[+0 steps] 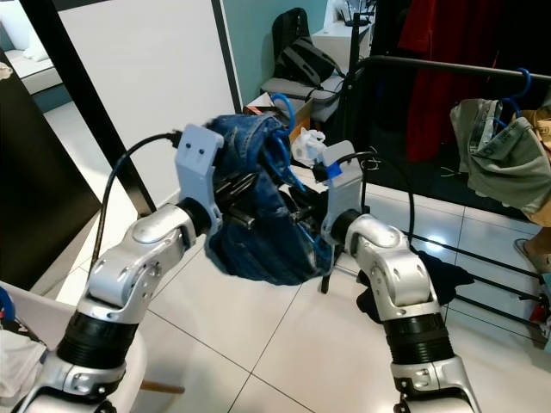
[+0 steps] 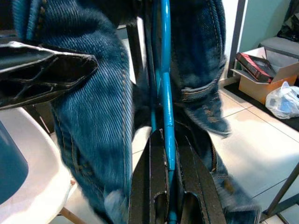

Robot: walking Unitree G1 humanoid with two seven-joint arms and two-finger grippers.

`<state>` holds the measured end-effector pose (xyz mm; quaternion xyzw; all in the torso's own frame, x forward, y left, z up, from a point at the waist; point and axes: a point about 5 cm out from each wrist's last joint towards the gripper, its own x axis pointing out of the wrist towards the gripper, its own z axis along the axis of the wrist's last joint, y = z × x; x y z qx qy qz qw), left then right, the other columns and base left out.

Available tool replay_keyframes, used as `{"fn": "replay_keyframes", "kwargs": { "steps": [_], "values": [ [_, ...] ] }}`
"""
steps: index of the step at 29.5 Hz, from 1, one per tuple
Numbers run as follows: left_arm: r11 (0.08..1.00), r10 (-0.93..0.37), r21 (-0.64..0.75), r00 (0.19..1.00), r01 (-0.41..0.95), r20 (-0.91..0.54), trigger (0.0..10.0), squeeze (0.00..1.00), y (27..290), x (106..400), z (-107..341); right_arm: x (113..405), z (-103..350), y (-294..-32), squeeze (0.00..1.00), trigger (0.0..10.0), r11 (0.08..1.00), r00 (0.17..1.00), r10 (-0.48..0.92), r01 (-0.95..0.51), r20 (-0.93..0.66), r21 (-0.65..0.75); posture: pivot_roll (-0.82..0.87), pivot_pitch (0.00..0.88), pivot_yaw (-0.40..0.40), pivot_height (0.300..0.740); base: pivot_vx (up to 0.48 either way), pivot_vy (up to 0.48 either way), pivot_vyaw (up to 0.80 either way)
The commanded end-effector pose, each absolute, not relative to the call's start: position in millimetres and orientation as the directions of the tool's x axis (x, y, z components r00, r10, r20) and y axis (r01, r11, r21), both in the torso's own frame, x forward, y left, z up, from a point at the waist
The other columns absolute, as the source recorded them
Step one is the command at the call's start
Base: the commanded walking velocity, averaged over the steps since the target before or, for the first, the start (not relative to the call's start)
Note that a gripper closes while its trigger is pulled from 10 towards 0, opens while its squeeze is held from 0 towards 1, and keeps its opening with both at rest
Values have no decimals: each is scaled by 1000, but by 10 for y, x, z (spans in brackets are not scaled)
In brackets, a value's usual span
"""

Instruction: Hang hanger

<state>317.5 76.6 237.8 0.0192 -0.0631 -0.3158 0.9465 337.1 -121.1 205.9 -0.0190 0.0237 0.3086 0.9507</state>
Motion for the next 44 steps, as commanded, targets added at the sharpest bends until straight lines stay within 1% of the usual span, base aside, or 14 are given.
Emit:
{"fn": "replay_keyframes", "kwargs": {
  "steps": [1, 3, 5, 11, 15, 16, 21, 22, 25, 29, 32, 35, 40, 44],
  "values": [
    [759, -651, 98, 746, 644, 137, 10000, 0, 678, 3107, 2427, 3354, 2152, -1119, 0, 10000, 788, 789, 615, -614, -10, -42, -45, 0, 66, 740, 0, 0, 0],
    [716, -695, 146, 717, 683, 58, 10000, 0, 588, 3058, 2264, 3354, 2183, -1084, 0, 10000, 783, 784, 621, -620, 7, -35, -48, 0, 68, 740, 0, 0, 0],
    [705, -696, 191, 718, 683, 1, 10000, 0, 599, 3053, 2144, 3358, 2214, -1077, 0, 10000, 783, 783, 622, -621, 22, -31, -47, 0, 67, 740, 0, 0, 0],
    [712, -674, 226, 738, 665, -45, 10000, 0, 687, 3079, 2061, 3364, 2231, -1088, 0, 10000, 785, 785, 619, -618, 28, -31, -46, 0, 67, 740, 0, 0, 0],
    [729, -629, 278, 772, 625, -87, 10000, 0, 824, 3124, 1983, 3368, 2239, -1106, 0, 10000, 788, 788, 615, -615, 30, -33, -47, 0, 68, 740, 0, 0, 0],
    [755, -568, 322, 815, 571, -113, 10000, 0, 967, 3179, 1930, 3366, 2238, -1115, 0, 10000, 787, 787, 617, -616, 29, -34, -47, 0, 67, 740, 0, 0, 0],
    [787, -461, 396, 878, 473, -132, 10000, 0, 1175, 3261, 1884, 3354, 2229, -1117, 0, 10000, 780, 780, 626, -625, 24, -37, -45, 0, 64, 740, 0, 0, 0],
    [803, -426, 408, 897, 434, -116, 10000, 0, 1221, 3287, 1904, 3345, 2217, -1105, 0, 10000, 773, 773, 634, -633, 17, -40, -47, 0, 64, 740, 0, 0, 0],
    [814, -411, 408, 907, 412, -97, 10000, 0, 1231, 3300, 1932, 3338, 2207, -1094, 0, 10000, 767, 768, 641, -640, 12, -43, -47, 0, 64, 740, 0, 0, 0],
    [896, -368, 303, 925, 325, 96, 10000, 0, 1165, 3335, 2243, 3292, 2151, -1034, 0, 10000, 735, 737, 675, -675, -22, -60, -50, 0, 65, 740, 0, 0, 0],
    [902, -365, 294, 923, 317, 125, 10000, 0, 1161, 3336, 2297, 3285, 2138, -1030, 0, 10000, 731, 734, 679, -679, -30, -62, -50, 0, 65, 740, 0, 0, 0],
    [906, -390, 256, 899, 336, 201, 10000, 0, 1106, 3324, 2460, 3262, 2096, -1002, 0, 10000, 714, 717, 695, -697, -51, -70, -46, 0, 66, 740, 0, 0, 0],
    [895, -417, 268, 883, 357, 215, 10000, 0, 1051, 3304, 2502, 3253, 2084, -974, 0, 10000, 705, 709, 703, -706, -54, -70, -45, 0, 68, 740, 0, 0, 0],
    [886, -420, 294, 889, 358, 182, 10000, 0, 1034, 3292, 2408, 3265, 2119, -979, 0, 10000, 713, 716, 697, -698, -32, -66, -47, 0, 69, 740, 0, 0, 0]
  ]
}}
